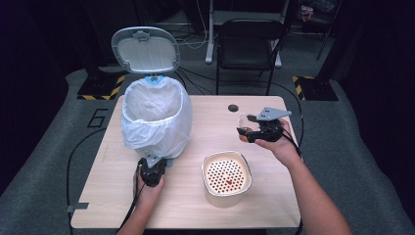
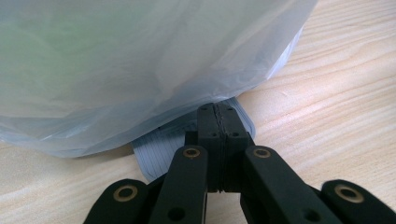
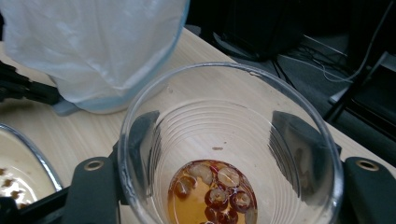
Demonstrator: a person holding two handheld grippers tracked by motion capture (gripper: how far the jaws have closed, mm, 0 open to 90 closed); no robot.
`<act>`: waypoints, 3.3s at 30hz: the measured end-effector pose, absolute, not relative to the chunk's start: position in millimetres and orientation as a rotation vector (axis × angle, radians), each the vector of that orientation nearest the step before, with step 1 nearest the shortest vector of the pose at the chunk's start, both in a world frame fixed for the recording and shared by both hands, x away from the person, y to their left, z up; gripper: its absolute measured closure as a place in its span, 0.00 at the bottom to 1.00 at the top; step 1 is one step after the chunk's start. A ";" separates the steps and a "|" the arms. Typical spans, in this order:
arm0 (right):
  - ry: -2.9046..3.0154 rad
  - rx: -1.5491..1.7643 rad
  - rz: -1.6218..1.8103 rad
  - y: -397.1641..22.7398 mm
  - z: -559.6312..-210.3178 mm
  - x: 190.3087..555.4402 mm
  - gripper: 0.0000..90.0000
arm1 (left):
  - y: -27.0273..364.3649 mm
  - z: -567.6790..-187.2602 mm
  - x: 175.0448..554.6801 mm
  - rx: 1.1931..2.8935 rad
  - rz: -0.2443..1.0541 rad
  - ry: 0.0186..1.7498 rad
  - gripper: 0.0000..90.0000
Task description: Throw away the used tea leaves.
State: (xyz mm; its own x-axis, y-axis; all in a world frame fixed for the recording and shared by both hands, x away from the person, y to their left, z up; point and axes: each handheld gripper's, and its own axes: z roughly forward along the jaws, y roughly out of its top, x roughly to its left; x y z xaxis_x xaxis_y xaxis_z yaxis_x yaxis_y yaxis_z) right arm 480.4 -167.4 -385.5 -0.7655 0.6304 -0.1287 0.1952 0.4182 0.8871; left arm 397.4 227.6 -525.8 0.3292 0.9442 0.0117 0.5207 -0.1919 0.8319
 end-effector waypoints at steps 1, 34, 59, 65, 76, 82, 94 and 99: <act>2.230 0.690 1.323 -166.6 -384.1 479.7 0.38 | 227.5 -525.8 397.3 1.839 0.709 1.297 1.00; 2.137 0.034 1.146 -136.0 -375.0 419.5 0.39 | 227.7 -526.0 397.4 1.834 0.704 1.297 1.00; 1.952 -0.226 0.869 -121.6 -390.4 383.7 0.40 | 228.9 -525.6 397.4 1.842 0.695 1.293 1.00; 1.859 -0.250 0.850 -119.9 -393.7 376.5 0.41 | 228.9 -525.6 397.4 1.841 0.696 1.294 1.00; 1.798 -0.383 0.698 -110.5 -403.1 366.3 0.41 | 228.9 -525.6 397.5 1.842 0.696 1.294 1.00; 1.742 -0.483 0.577 -105.5 -407.8 361.8 0.41 | 229.3 -525.1 397.3 1.850 0.702 1.292 1.00; 1.630 -0.605 0.421 -98.8 -415.7 356.7 0.41 | 228.7 -525.6 397.4 1.840 0.701 1.295 1.00; 1.590 -0.647 0.363 -97.6 -416.3 356.1 0.41 | 228.6 -525.5 397.3 1.840 0.694 1.297 1.00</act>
State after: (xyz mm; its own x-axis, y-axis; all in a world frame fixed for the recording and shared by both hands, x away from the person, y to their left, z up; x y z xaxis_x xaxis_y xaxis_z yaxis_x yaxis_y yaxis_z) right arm 356.1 -97.6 -416.3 -0.0214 -0.1917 -0.9812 -0.5982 0.7888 -0.1411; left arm 397.3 228.6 -525.5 0.3343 0.9425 0.0031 0.5258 -0.1893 0.8293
